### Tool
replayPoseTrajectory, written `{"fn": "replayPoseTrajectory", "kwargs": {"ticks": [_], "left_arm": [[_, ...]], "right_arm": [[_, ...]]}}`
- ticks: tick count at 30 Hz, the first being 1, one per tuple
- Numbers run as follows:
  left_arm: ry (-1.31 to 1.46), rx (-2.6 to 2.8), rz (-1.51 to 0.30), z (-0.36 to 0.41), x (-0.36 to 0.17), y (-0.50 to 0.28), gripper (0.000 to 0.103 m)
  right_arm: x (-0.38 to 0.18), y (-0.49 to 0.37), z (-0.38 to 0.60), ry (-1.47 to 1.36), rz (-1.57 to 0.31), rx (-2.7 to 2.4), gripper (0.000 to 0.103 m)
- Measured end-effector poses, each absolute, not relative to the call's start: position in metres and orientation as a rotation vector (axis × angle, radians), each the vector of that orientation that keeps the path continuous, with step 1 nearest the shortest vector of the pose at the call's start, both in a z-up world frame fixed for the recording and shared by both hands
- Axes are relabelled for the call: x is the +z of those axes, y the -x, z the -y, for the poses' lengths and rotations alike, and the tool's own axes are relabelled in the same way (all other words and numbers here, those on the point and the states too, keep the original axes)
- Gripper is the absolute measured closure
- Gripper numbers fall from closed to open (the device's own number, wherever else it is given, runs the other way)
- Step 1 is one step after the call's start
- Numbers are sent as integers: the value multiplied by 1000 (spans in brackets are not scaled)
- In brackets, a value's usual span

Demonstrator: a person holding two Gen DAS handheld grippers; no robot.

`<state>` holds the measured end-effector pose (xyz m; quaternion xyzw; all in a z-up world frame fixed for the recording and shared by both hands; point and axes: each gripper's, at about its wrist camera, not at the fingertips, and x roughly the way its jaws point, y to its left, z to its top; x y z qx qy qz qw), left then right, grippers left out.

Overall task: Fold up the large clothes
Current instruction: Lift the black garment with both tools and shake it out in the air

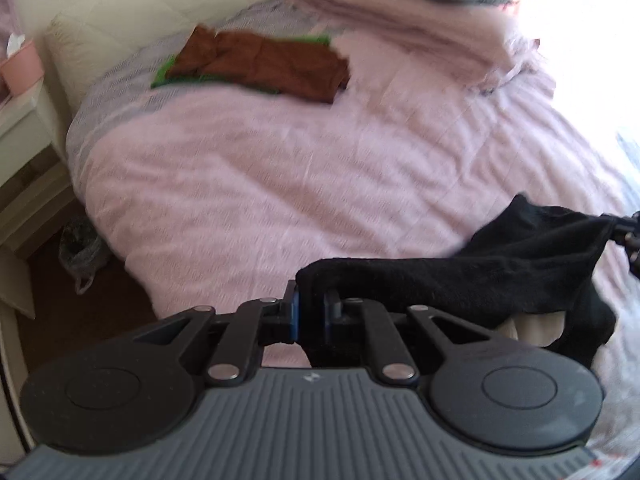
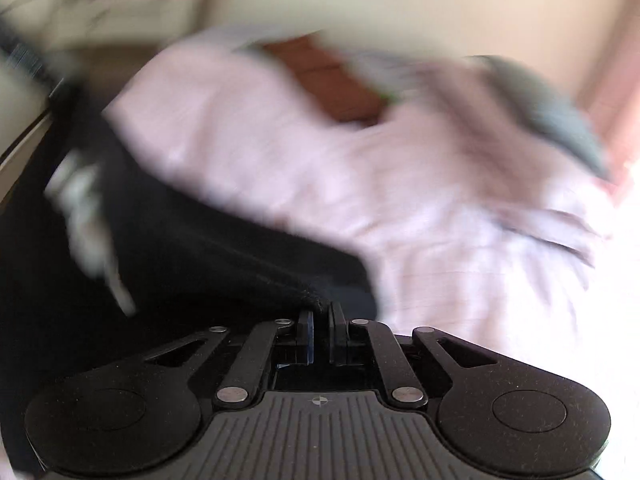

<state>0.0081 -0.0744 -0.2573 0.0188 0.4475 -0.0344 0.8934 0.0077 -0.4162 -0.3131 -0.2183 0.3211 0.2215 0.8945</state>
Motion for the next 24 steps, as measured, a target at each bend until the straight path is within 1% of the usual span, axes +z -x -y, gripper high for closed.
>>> {"fn": "replayPoseTrajectory", "kwargs": {"ticks": [3, 8, 10, 14, 16, 18, 24], "left_arm": [[-26, -164, -805, 93, -217, -18, 94], [-14, -328, -554, 129, -130, -26, 94], [-1, -386, -440, 138, -91, -23, 94], [21, -489, -286, 145, -28, -2, 94], [12, -520, -211, 148, -2, 16, 94], [20, -544, -172, 145, 14, 32, 94], [1, -584, -95, 136, 38, 77, 96]], "right_arm": [[-253, -4, 454, 288, -552, 291, 101], [-152, 39, 493, 150, -309, 113, 101], [-115, 66, 502, 134, -197, 60, 101], [-54, 124, 507, 148, -10, -26, 101], [-35, 151, 506, 164, 46, -50, 101], [-24, 176, 505, 170, 77, -64, 101], [-21, 243, 492, 143, 104, -58, 101]]}}
